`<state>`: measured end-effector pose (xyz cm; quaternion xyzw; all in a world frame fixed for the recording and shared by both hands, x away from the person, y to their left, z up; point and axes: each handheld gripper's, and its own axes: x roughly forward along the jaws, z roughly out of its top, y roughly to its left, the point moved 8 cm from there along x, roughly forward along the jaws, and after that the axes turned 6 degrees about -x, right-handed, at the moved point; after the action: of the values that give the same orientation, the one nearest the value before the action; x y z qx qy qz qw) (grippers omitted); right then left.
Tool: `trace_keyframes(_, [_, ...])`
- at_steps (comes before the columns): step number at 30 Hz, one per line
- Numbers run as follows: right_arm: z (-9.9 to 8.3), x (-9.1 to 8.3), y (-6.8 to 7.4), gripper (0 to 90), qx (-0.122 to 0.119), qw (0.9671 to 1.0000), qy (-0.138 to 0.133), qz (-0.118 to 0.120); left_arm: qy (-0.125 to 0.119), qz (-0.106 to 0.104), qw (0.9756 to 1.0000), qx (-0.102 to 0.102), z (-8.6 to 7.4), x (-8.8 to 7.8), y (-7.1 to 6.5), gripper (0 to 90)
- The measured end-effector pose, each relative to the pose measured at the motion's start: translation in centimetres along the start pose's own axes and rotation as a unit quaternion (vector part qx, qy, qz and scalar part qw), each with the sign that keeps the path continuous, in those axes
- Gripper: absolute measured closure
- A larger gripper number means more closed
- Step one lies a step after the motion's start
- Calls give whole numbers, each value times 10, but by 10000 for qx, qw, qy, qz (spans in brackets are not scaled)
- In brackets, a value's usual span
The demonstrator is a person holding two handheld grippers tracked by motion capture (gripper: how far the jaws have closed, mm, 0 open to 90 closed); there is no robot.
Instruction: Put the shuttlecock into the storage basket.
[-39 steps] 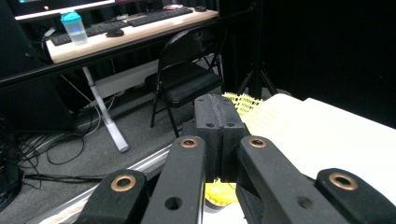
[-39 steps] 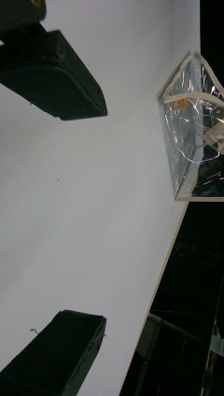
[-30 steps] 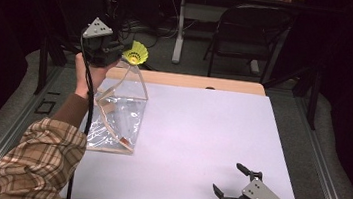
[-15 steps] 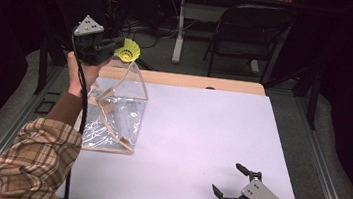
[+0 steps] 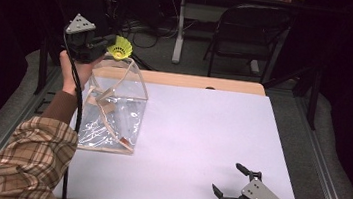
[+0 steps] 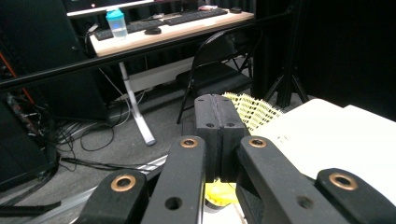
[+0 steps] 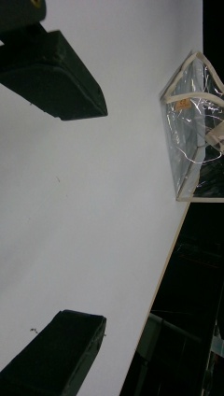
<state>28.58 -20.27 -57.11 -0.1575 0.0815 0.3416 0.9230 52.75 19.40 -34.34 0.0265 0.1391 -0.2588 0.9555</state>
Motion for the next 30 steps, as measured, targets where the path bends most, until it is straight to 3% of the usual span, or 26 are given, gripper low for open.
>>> trace_keyframes(13, [-1,0,0,15,22,10000,7,0,65,158,9998,-119,-8,0,18,900])
trace_keyframes(30, [-1,1,0,16,22,10000,10,3,227,228,9992,-221,-24,6,27,900])
